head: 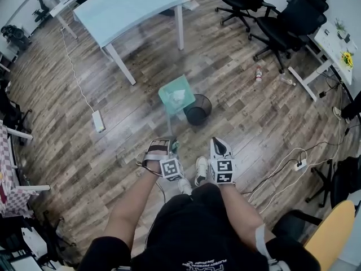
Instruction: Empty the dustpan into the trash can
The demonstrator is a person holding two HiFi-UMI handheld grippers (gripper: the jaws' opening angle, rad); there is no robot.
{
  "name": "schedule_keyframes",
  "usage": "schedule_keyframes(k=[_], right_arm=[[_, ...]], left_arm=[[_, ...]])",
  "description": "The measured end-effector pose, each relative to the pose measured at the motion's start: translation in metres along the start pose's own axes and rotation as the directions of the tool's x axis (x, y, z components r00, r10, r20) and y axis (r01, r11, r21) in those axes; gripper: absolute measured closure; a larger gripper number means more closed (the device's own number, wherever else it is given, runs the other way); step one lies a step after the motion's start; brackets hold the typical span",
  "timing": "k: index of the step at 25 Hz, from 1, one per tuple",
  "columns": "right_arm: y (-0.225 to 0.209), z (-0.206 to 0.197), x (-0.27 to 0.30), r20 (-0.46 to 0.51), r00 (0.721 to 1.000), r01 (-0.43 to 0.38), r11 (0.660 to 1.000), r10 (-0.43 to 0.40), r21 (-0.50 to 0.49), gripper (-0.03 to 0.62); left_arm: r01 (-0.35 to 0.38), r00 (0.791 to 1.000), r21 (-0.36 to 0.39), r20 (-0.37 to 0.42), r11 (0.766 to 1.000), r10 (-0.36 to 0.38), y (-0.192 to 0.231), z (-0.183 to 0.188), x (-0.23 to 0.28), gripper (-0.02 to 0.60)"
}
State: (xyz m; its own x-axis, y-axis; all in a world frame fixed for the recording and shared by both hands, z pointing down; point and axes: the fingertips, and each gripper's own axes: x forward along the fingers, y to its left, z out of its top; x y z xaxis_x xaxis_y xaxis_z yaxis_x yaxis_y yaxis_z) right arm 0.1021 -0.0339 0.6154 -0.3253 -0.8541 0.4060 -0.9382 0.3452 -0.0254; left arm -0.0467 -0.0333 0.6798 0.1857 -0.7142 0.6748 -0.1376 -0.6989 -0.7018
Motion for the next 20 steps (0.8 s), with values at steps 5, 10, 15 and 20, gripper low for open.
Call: schedule_keyframes(k=[5,10,15,20], right_arm=[[0.008,0.002,-0.012,-0.001,1.0,-0.017,1.0,0.017,-0.016,0.569],[0.012,0.0,-0.019,0.002,0.999,-0.038,0.999,0.038,-0.023,0.569],[0.01,0.002,-0.025,0.01,0.997,-0.079,0.996,0.079,-0.037,0.569],[0.005,0.0,-0.04,0.014,0.993,-0.113,0.992,0.114,-0.049,0.569]], left_arm=[[0.014,1.0,0.142,0.012,0.99,-0.016,-0.011,0.012,-0.007,0.485],[0.036,0.999,0.302,0.011,0.953,-0.041,-0.032,0.033,-0.012,0.485],[0.059,0.997,0.432,0.02,0.9,-0.075,-0.058,0.055,-0.014,0.485],[0.09,0.996,0.583,-0.046,0.808,-0.078,-0.073,0.064,-0.015,0.485]])
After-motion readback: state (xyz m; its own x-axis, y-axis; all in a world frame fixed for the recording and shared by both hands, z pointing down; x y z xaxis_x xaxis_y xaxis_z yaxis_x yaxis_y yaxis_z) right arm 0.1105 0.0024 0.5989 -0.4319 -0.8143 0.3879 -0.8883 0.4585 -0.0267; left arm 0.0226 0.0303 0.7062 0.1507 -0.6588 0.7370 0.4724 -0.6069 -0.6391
